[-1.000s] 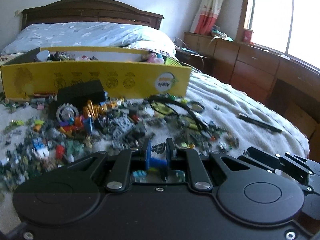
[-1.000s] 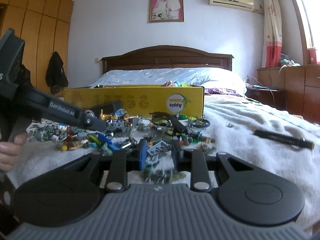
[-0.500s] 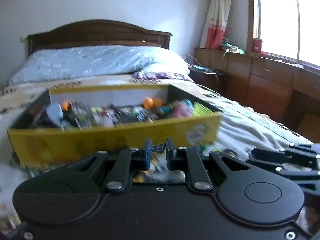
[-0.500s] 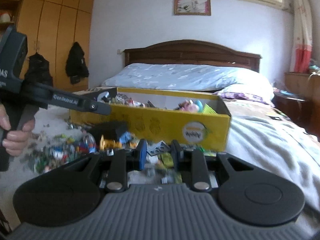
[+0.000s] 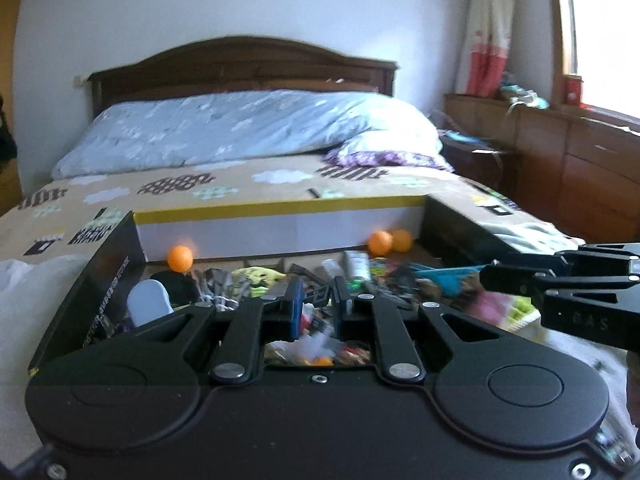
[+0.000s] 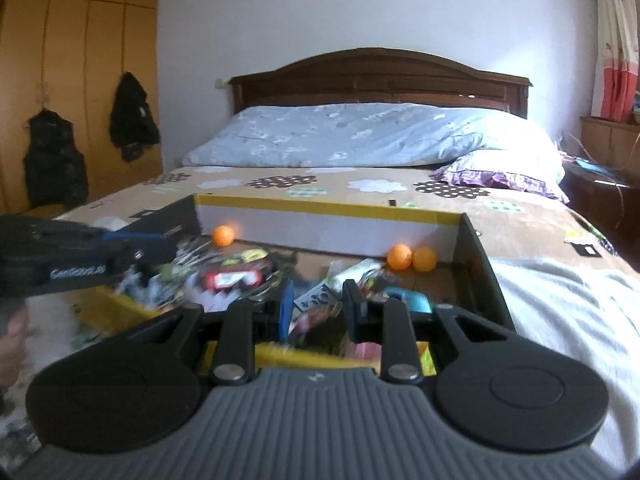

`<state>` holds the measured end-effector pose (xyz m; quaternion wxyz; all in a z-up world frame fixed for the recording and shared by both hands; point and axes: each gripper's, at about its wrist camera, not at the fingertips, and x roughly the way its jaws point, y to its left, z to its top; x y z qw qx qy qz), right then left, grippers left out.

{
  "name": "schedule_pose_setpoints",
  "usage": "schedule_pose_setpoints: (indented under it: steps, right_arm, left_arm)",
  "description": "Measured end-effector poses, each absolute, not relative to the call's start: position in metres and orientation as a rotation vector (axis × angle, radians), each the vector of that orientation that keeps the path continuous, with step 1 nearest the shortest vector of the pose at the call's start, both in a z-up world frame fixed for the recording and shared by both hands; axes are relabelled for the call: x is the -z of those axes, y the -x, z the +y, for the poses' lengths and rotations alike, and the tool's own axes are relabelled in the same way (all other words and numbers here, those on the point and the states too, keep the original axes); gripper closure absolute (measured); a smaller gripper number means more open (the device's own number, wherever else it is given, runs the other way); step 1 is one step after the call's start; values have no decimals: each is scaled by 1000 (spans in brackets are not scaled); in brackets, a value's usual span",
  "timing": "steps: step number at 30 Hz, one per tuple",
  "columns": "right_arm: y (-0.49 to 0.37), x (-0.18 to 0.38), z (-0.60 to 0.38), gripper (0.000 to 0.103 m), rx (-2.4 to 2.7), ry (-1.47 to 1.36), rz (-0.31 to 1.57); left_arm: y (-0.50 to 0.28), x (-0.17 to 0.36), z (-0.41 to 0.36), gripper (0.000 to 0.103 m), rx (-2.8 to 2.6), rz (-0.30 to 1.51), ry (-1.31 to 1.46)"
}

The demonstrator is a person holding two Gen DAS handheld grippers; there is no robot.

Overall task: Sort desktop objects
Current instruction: 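Carry both held pieces into the yellow box and open both tools, then withdraw both tools from the box back over the Lego pile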

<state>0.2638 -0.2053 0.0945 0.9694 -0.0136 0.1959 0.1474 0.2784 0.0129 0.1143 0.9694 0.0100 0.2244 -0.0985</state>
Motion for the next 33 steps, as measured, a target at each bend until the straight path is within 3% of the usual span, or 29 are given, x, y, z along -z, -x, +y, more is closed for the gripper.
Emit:
schedule_pose_setpoints:
  steps: [2, 3, 4, 5, 6, 8, 11, 20, 33]
  right_arm:
    - [-285, -93, -203, 72, -275, 13, 414]
    - [-294, -92, -204, 66, -268, 2, 424]
    - [-303, -91, -205, 54, -259, -9, 434]
    - [-310, -89, -206, 43, -242, -24, 445]
    - [-315, -88, -205, 39, -237, -35, 453]
    - [-321, -85, -207, 39, -232, -46, 466]
    - [-320, -82, -209, 34, -230, -43, 469]
    - [-297, -88, -206, 28, -262, -24, 470]
    - [-233, -112, -196, 25, -276, -19, 479]
  left_arm:
    - [-294, -111, 13, 86, 177, 469, -26]
    - [-302, -109, 14, 81, 162, 476, -27]
    - [-308, -107, 15, 75, 142, 484, -23]
    - [-310, -105, 16, 59, 129, 487, -15]
    - [-312, -104, 18, 51, 119, 487, 1]
    - [-315, -103, 23, 50, 108, 488, 22]
    - [-315, -102, 25, 39, 99, 492, 14]
    - [-288, -106, 27, 23, 76, 494, 5]
    - [-232, -134, 37, 18, 27, 510, 14]
